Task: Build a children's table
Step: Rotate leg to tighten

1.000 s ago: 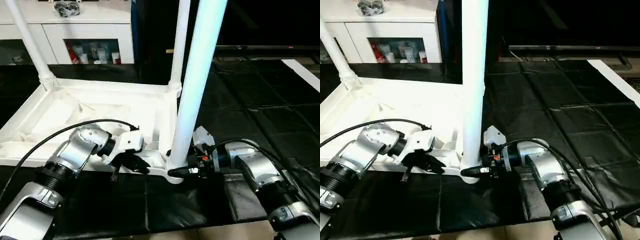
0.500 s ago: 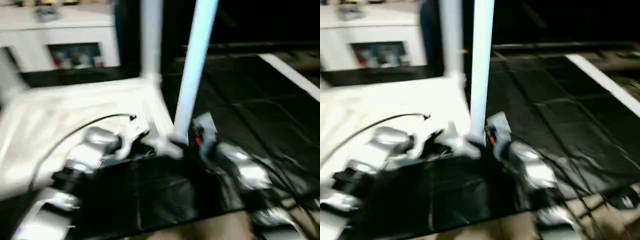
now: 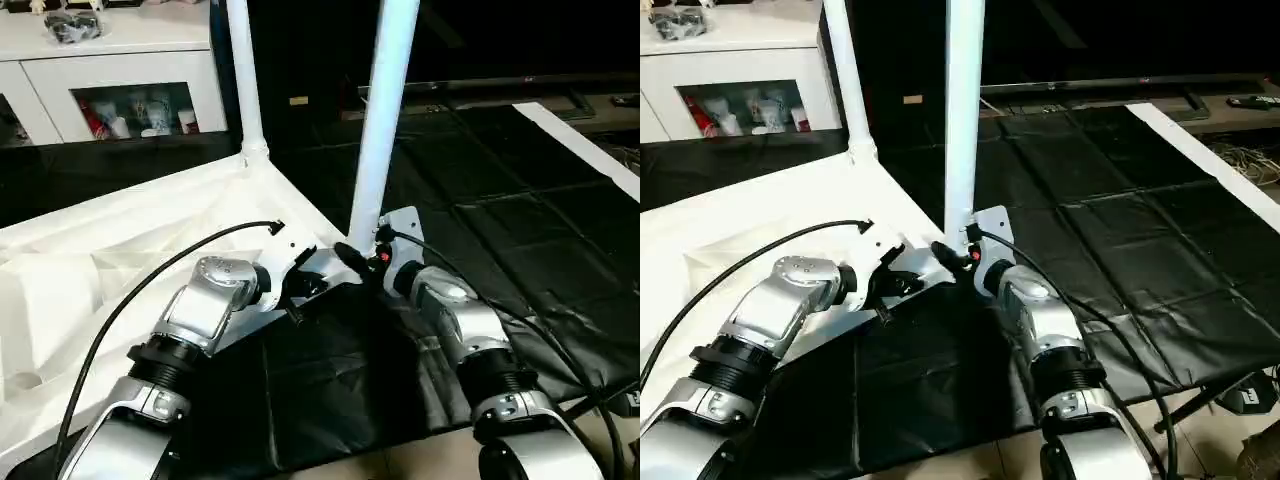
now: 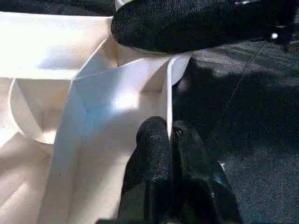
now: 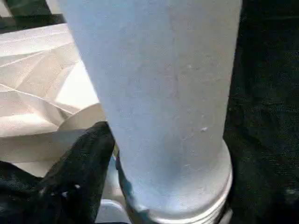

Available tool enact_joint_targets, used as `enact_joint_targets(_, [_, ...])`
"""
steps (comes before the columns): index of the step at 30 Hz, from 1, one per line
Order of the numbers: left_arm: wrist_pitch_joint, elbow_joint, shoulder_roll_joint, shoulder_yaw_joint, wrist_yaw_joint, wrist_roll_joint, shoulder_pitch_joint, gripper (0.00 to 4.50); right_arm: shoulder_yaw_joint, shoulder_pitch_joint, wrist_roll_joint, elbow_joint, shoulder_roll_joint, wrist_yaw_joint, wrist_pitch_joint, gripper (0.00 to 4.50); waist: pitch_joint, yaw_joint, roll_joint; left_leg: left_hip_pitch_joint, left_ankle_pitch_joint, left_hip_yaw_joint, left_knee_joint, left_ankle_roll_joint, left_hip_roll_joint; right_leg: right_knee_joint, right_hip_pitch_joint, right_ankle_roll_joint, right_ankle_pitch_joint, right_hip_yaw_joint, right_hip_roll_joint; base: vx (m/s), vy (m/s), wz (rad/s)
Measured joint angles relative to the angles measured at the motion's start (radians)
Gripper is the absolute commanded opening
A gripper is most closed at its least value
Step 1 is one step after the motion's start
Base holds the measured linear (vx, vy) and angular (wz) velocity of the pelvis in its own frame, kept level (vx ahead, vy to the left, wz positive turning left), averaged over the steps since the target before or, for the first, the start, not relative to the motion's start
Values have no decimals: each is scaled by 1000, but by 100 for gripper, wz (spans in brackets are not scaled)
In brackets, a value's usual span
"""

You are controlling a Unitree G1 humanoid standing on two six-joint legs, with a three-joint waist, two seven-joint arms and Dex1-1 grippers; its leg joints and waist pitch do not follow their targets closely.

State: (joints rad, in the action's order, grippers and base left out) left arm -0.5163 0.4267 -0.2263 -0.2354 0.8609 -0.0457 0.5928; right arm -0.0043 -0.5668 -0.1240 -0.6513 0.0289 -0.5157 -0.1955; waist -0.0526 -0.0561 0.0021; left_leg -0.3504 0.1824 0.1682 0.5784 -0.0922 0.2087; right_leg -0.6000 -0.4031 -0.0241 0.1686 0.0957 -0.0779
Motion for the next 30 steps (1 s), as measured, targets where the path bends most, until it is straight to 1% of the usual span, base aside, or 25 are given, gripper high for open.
enact_joint_targets(1, [6, 0, -1, -4, 4, 0, 0, 0, 0, 13, -1, 11, 5, -13, 8, 382, 0, -3, 0, 0, 0, 0, 0, 0, 0, 0, 0, 0, 0, 0, 0, 0, 0, 0])
enact_joint_targets(3, [36, 1, -8, -19, 28, 1, -1, 0, 1, 50, -15, 50, 38, -79, 19, 418, 0, -9, 0, 0, 0, 0, 0, 0, 0, 1, 0, -3, -2, 0, 0, 0, 0, 0])
enact_joint_targets(4, [49, 2, -15, -24, 40, 1, -1, 0, 1, 66, -25, 64, 51, -109, 23, 423, 0, -12, 0, 0, 0, 0, 0, 0, 0, 1, 0, -3, -2, 0, 0, 0, 0, 0])
enact_joint_targets(6, [95, 4, -38, -35, 82, 6, -5, 0, 12, 119, -49, 113, 115, -217, 27, 441, -1, -24, 2, -1, 0, 0, 0, 0, 0, 3, -1, -3, -2, 1, 0, 0, 0, 0])
enact_joint_targets(8, [134, 5, -64, -39, 131, 13, -13, 0, 16, 155, -69, 144, 163, -303, 30, 441, -1, -32, 2, -1, 0, 1, 0, 1, 0, 4, -1, -4, -2, 1, 0, 0, 0, 0])
enact_joint_targets(10, [161, 8, -81, -40, 162, 16, -15, 0, 26, 169, -78, 164, 188, -349, 29, 441, -1, -35, 2, -1, 0, 1, 0, 1, 0, 4, -1, -4, -2, 1, 0, 0, 0, 0])
enact_joint_targets(13, [212, 10, -126, -61, 240, 24, -19, 0, 41, 182, -94, 192, 245, -446, 20, 441, -2, -41, 3, -2, 0, 1, 1, 1, 0, 4, -1, -4, -2, 1, 0, 0, 0, 0])
enact_joint_targets(16, [262, 10, -170, -82, 332, 35, -27, 0, 54, 190, -110, 235, 318, -554, 12, 441, -2, -54, 3, -2, 0, 1, 1, 1, 0, 3, -1, -4, -2, 1, 0, 0, 0, 0])
enact_joint_targets(18, [299, 11, -201, -100, 402, 42, -27, 0, 84, 192, -110, 267, 360, -634, 23, 441, -2, -60, 3, -2, 0, 1, 1, 1, 0, 3, 0, -4, -2, 1, 0, 0, 0, 0])
enact_joint_targets(20, [328, 14, -221, -111, 451, 43, -27, 0, 108, 191, -110, 283, 374, -688, 33, 441, -2, -62, 3, -2, 0, 1, 1, 1, 0, 3, 0, -4, -2, 1, 0, 0, 0, 0])
enact_joint_targets(26, [413, 52, -247, -137, 548, 49, -11, 0, 194, 185, -97, 285, 399, -810, 55, 441, -2, -64, 3, -2, 0, 1, 2, 1, 0, 3, 1, -4, -2, 1, 0, 0, 0, 0])
enact_joint_targets(28, [428, 62, -254, -140, 566, 49, -5, 0, 211, 174, -94, 279, 394, -824, 59, 441, -2, -63, 3, -2, 0, 1, 2, 1, 0, 3, 1, -4, -2, 1, 0, 0, 0, 0])
enact_joint_targets(30, [439, 62, -258, -145, 580, 49, -4, 0, 212, 158, -87, 269, 383, -827, 68, 415, -2, -65, 3, -2, 0, 1, 2, 1, 0, 3, 1, -4, -2, 1, 0, 0, 0, 0])
